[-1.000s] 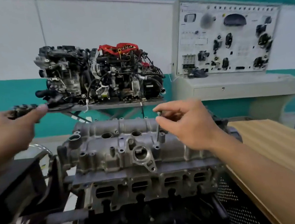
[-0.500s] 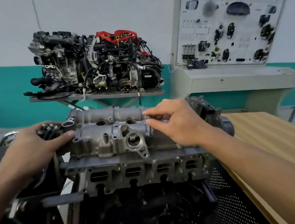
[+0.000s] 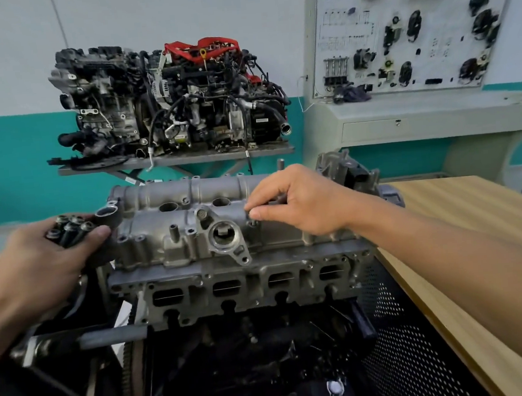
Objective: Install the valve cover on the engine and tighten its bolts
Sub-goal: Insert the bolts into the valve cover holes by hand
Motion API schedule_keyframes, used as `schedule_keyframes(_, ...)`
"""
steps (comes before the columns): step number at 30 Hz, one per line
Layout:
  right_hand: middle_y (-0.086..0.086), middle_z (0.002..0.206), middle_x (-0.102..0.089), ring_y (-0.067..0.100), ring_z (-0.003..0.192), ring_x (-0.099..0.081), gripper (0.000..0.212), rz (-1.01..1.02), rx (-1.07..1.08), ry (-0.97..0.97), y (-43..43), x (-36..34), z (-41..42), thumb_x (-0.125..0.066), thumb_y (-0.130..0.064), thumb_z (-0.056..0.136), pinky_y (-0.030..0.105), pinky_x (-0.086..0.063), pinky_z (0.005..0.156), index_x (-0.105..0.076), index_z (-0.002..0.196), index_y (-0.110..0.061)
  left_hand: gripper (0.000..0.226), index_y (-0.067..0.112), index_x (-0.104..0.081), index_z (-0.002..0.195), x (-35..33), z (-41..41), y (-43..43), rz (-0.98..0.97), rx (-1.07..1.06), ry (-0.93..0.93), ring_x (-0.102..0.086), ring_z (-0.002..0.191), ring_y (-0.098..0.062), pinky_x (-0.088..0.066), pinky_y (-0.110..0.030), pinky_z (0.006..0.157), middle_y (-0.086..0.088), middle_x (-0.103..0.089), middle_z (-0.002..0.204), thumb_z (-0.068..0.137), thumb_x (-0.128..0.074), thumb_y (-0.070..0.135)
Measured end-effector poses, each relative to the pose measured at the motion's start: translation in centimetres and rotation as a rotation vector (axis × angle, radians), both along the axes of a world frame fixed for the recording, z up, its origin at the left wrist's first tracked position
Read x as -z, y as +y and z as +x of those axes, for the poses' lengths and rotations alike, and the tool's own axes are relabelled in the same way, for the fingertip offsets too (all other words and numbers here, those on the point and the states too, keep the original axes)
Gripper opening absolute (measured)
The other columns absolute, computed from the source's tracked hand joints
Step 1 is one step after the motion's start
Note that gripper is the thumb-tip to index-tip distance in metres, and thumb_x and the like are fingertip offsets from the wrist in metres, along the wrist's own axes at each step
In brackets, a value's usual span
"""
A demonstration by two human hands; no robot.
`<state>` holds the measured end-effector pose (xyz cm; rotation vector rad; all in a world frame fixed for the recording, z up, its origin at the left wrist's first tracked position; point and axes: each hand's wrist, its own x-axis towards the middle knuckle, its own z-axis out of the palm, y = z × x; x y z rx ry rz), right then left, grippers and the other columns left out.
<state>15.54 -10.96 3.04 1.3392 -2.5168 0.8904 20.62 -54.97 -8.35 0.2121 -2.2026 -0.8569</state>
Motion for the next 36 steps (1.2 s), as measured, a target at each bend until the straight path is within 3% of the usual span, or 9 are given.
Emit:
schedule_keyframes(9,-0.005,0.11,-0.068,0.006,0.1,-0.063,0.011,0.062,-0.068,0.026,0.1,-0.4,-0.9,-0.073,-0.023,0.089,0.018,-0.046,0.091,-0.078,0.093,-0.014,0.047,0.042,-0.07,0.122,3.1,-2.1,-5.8,0.007,0.035,-0.018,-0.076,0.088,-0.002,-0.062,-0.039,0.073,0.023,-0.076,0.101,0.081,-0.076,0.063)
schedule_keyframes(13,0.004,0.095,-0.067,0.02,0.09,-0.062,0.021,0.129,-0.058,0.108,-0.9,-0.6,-1.4,-0.07,-0.028,0.091,0.04,-0.049,0.083,-0.067,0.081,-0.01,0.047,0.046,-0.069,0.121,-0.4,0.2,0.4,-0.007,0.029,-0.015,-0.073,0.085,0.006,-0.062,-0.039,0.074,0.029,-0.075,0.097,0.083,-0.066,0.073)
schedule_keyframes(16,0.005,0.087,-0.066,0.023,0.081,-0.061,0.026,0.183,-0.07,0.169,-1.5,-0.7,-1.7,-0.066,-0.032,0.092,0.044,-0.05,0.075,-0.06,0.075,-0.014,0.031,0.058,-0.069,0.105,-3.2,2.4,5.6,-0.003,0.066,0.042,-0.067,0.077,0.016,-0.058,-0.018,0.065,0.039,-0.07,0.088,0.081,-0.061,0.077)
schedule_keyframes(19,0.001,0.086,-0.066,0.02,0.081,-0.061,0.025,0.176,-0.076,0.188,-1.4,-0.4,-2.0,-0.065,-0.035,0.092,0.043,-0.05,0.074,-0.058,0.073,-0.02,0.017,0.067,-0.067,0.085,-4.5,3.5,8.5,0.011,0.161,0.022,-0.058,0.072,0.028,-0.043,0.004,0.062,0.049,-0.063,0.076,0.084,-0.075,0.052)
schedule_keyframes(23,-0.002,0.086,-0.068,0.017,0.081,-0.063,0.023,0.14,-0.076,0.21,-1.5,0.0,-2.2,-0.067,-0.036,0.091,0.04,-0.051,0.074,-0.059,0.073,-0.025,0.015,0.036,-0.076,0.089,-4.3,3.3,9.0,0.003,0.121,0.025,-0.058,0.067,0.022,-0.037,0.008,0.061,0.038,-0.063,0.062,0.09,-0.076,0.021)
schedule_keyframes(26,-0.001,0.085,-0.068,0.017,0.08,-0.064,0.02,0.108,-0.081,0.22,-1.6,0.1,-2.2,-0.07,-0.034,0.09,0.04,-0.051,0.074,-0.062,0.074,-0.024,0.015,0.016,-0.078,0.105,-4.6,3.4,9.6,0.008,0.092,0.035,-0.057,0.065,0.019,-0.037,0.007,0.059,0.029,-0.063,0.078,0.091,-0.075,0.019)
schedule_keyframes(29,0.0,0.084,-0.069,0.018,0.08,-0.064,0.019,0.102,-0.077,0.228,-1.6,0.1,-2.2,-0.071,-0.032,0.089,0.041,-0.051,0.074,-0.063,0.074,-0.022,0.015,0.014,-0.078,0.105,-4.9,3.6,10.0,-0.004,0.094,0.025,-0.055,0.063,0.027,-0.038,0.006,0.059,0.023,-0.065,0.08,0.092,-0.074,0.021)
schedule_keyframes(33,0.002,0.083,-0.069,0.019,0.078,-0.064,0.021,0.099,-0.078,0.249,-1.6,0.2,-2.0,-0.072,-0.03,0.089,0.041,-0.051,0.073,-0.067,0.076,-0.013,0.015,0.014,-0.077,0.104,-5.0,3.8,10.2,0.005,0.094,0.03,-0.061,0.065,0.016,-0.039,0.006,0.057,0.024,-0.066,0.079,0.092,-0.073,0.022)
schedule_keyframes(36,0.003,0.082,-0.069,0.02,0.077,-0.063,0.022,0.1,-0.077,0.254,-1.6,0.2,-1.7,-0.07,-0.03,0.09,0.042,-0.05,0.074,-0.068,0.078,-0.011,0.005,0.023,-0.074,0.095,-5.0,4.1,10.6,0.029,0.117,0.036,-0.058,0.064,0.026,-0.038,0.006,0.057,0.034,-0.065,0.061,0.092,-0.072,0.019)
